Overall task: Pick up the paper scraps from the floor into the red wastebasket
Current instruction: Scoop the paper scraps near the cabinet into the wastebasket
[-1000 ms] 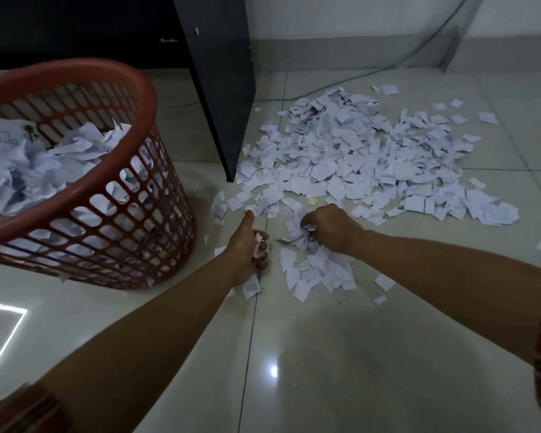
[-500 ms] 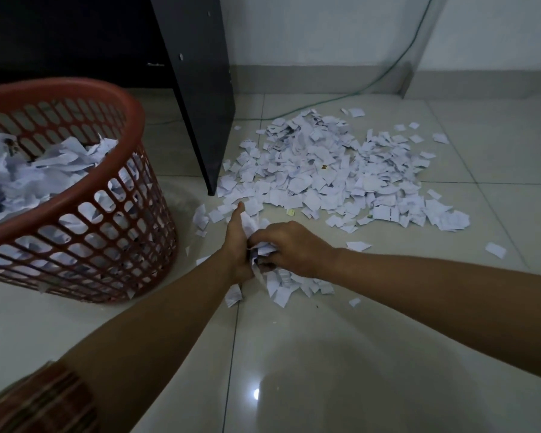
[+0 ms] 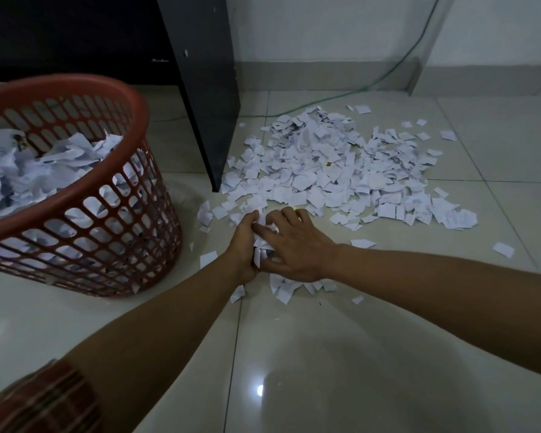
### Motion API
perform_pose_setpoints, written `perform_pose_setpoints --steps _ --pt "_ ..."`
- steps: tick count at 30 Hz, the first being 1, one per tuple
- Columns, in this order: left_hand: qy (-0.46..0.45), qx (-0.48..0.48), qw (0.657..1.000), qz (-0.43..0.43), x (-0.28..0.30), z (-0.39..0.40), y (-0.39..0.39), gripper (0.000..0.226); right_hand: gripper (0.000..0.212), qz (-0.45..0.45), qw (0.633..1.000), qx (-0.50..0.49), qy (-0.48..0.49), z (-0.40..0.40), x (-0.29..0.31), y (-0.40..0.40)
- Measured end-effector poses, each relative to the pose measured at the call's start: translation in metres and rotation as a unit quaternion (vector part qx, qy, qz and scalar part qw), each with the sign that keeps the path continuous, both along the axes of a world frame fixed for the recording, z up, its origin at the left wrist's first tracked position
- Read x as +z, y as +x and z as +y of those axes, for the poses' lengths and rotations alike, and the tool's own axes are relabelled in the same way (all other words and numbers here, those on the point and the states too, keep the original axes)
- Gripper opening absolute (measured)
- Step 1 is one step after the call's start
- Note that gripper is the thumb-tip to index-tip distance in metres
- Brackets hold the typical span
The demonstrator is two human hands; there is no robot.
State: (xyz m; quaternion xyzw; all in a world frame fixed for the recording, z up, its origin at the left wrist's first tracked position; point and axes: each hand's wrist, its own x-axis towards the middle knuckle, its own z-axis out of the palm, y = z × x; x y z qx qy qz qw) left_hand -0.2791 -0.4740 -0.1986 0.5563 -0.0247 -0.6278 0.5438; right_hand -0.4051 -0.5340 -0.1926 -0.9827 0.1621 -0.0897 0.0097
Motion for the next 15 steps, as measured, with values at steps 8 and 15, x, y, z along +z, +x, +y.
perform_pose_setpoints --steps 8,15 --pt "0.058 0.020 0.991 -0.123 -0.009 -0.006 0.003 0.077 0.103 0.050 0.990 -0.030 0.127 -0.006 -0.003 -0.006" --pt "0.076 0.024 0.976 -0.202 -0.002 -0.003 0.008 0.040 0.117 0.053 0.978 -0.069 0.191 -0.021 -0.008 -0.017"
